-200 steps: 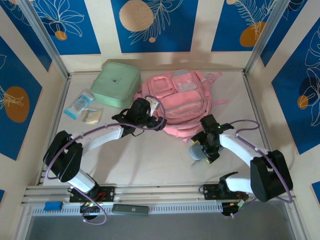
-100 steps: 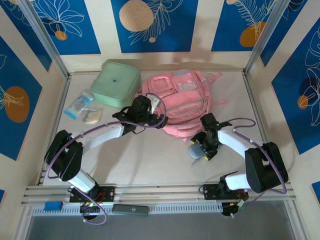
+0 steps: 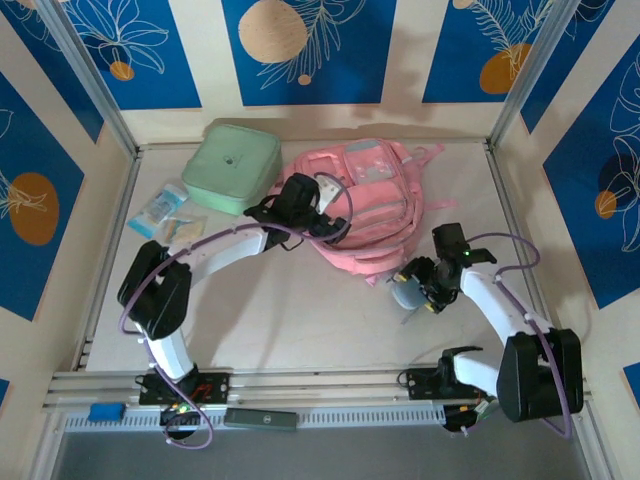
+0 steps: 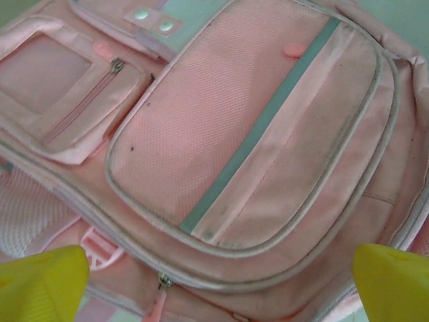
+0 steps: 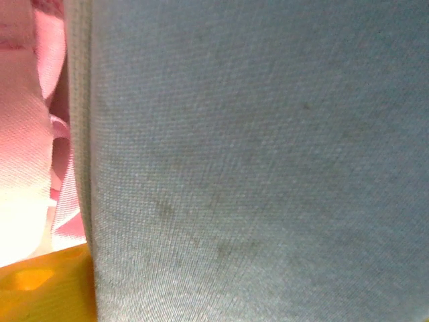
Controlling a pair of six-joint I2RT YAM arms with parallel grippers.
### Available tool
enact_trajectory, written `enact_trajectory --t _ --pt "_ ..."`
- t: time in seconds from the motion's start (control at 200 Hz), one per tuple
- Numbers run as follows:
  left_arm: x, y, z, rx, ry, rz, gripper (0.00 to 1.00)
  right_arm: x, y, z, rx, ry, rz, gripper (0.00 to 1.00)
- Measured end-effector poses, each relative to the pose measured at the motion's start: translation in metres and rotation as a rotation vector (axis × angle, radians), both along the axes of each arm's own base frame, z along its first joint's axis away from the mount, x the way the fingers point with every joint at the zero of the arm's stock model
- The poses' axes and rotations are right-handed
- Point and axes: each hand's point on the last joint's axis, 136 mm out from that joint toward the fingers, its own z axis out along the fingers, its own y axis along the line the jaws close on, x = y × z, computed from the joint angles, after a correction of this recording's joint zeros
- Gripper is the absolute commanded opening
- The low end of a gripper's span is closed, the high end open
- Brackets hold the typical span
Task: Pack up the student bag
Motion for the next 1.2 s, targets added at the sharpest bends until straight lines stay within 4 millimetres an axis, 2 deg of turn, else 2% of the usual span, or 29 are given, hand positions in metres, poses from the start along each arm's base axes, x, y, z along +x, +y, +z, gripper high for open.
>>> enact_trajectory --t 0.13,0.295,0.43,0.605,0.68,0.83,1.02,1.04,1.201 --pt "0.014 -0.017 -0.005 0.036 -0.028 -0.063 1.00 0.007 -0.011 0.020 0.000 -0.049 0.006 0.80" --pt "0.017 -0.037 -0.015 0.084 -0.052 -0.155 0.99 0.018 -0.014 0.039 0.004 -0.106 0.040 0.80" --pt "0.020 -0.060 -0.024 0.137 -0.096 -0.226 0.99 0.020 -0.012 0.044 0.018 -0.120 0.063 0.80" --pt "0.024 -0.087 -0.044 0.205 -0.127 -0.283 0.90 0.018 -0.011 0.043 0.030 -0.111 0.074 0.80" --pt "0.026 -0.091 -0.055 0.227 -0.125 -0.290 0.79 0.017 -0.011 0.043 0.032 -0.107 0.076 0.80" --pt "0.030 -0.090 -0.070 0.277 -0.128 -0.304 0.43 0.017 -0.013 0.045 0.036 -0.108 0.075 0.80" --pt "0.031 -0.094 -0.064 0.289 -0.151 -0.305 0.02 0.019 -0.012 0.052 0.036 -0.126 0.087 0.81" --pt "0.032 -0.094 -0.063 0.290 -0.155 -0.302 0.00 0.019 -0.012 0.053 0.036 -0.126 0.087 0.81" --pt "0.039 -0.093 -0.052 0.283 -0.168 -0.276 0.00 0.019 -0.012 0.066 0.030 -0.148 0.101 0.81"
